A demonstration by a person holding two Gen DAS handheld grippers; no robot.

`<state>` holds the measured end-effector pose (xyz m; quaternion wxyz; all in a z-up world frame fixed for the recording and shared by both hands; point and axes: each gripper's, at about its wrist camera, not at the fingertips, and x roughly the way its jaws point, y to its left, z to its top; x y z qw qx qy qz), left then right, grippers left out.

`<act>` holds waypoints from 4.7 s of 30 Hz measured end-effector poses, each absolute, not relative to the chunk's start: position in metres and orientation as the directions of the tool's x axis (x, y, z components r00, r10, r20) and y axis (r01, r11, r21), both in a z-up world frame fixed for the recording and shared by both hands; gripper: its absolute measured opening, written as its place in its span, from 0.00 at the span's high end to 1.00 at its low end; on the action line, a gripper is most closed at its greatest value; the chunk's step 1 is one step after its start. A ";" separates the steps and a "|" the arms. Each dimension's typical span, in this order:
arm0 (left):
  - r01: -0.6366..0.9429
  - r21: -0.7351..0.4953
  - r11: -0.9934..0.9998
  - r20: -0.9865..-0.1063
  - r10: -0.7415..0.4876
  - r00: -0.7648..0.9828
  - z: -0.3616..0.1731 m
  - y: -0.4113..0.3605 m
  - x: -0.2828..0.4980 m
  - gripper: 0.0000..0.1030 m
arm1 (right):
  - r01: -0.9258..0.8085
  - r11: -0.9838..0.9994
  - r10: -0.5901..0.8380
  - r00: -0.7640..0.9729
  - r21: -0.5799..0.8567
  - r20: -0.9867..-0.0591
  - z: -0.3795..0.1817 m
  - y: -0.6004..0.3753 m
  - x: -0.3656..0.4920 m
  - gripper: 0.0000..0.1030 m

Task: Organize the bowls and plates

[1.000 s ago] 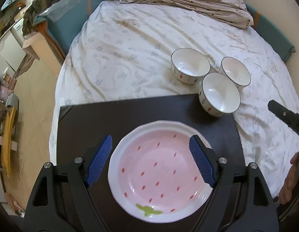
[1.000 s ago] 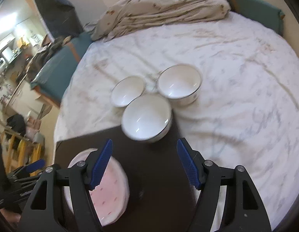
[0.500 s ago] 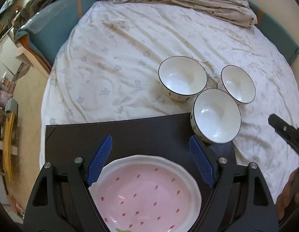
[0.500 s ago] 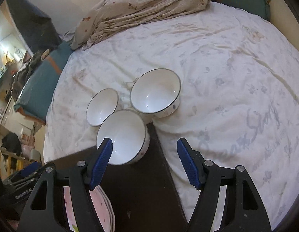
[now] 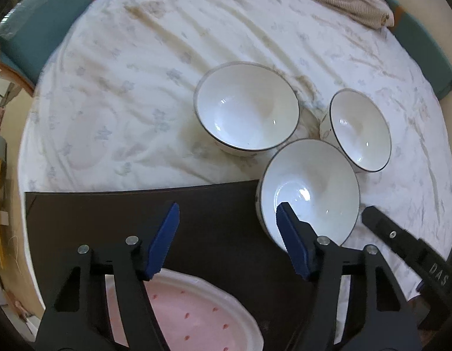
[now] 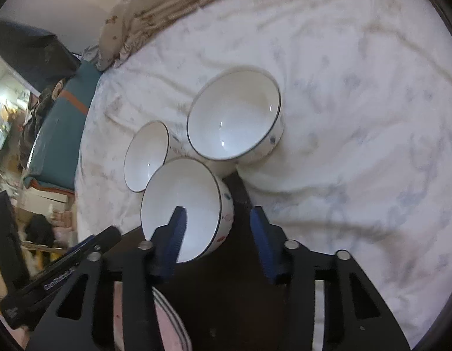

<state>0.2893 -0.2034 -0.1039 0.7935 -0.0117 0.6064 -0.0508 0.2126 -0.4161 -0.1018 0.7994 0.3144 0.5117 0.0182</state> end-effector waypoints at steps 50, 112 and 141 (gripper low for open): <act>0.127 0.041 0.991 -0.971 0.009 0.240 -0.084 -0.205 0.237 0.90 | 0.148 0.830 0.470 0.331 0.537 -0.818 -0.110 -0.350 0.202 0.76; 0.097 -0.248 0.964 -0.950 -0.262 0.172 -0.119 -0.066 0.135 0.89 | -0.008 0.877 0.456 0.329 0.481 -0.827 -0.106 -0.236 0.084 0.79; 0.086 -0.115 0.990 -0.947 -0.135 0.292 -0.105 -0.068 0.130 0.72 | 0.034 0.861 0.462 0.362 0.507 -0.810 -0.104 -0.250 0.087 0.76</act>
